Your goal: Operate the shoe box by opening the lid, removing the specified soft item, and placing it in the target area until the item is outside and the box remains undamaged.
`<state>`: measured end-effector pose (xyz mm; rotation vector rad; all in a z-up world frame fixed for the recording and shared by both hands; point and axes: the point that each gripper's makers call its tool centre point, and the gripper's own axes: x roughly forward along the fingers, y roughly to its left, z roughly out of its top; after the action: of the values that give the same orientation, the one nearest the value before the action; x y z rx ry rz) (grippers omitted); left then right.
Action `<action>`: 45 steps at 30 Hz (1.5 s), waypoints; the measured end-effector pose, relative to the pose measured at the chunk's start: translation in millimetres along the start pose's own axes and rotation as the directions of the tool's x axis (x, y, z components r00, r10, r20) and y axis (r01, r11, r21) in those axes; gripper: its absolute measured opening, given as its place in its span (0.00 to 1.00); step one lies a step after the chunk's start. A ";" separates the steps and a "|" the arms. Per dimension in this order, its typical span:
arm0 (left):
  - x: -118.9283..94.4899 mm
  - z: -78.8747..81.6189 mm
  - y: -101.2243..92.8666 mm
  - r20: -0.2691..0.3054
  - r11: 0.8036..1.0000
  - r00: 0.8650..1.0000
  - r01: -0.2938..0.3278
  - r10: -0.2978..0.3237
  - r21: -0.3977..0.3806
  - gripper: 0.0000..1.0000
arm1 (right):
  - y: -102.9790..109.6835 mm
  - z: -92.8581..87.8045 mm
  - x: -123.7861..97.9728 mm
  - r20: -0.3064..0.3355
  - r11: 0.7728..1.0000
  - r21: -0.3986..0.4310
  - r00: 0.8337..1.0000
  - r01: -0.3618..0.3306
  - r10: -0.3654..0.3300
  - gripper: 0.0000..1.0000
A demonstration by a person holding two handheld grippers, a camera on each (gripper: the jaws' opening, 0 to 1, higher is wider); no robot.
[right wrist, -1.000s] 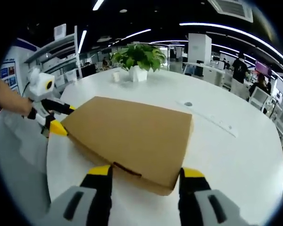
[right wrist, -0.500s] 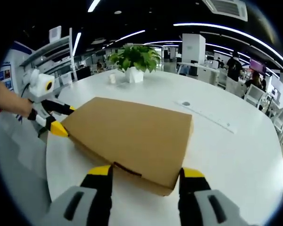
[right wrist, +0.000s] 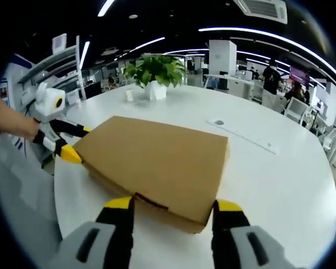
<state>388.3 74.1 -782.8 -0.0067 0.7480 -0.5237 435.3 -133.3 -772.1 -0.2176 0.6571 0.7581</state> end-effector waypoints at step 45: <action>-17.4 -6.3 48.8 -0.052 0.987 0.994 0.099 -0.093 0.128 0.71 | 54.4 4.4 9.6 -0.007 0.988 0.065 0.990 0.140 -0.140 0.51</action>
<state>395.5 125.7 -785.4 0.0916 0.7600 -0.6656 404.7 -87.1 -772.1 -0.2027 0.6609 0.6009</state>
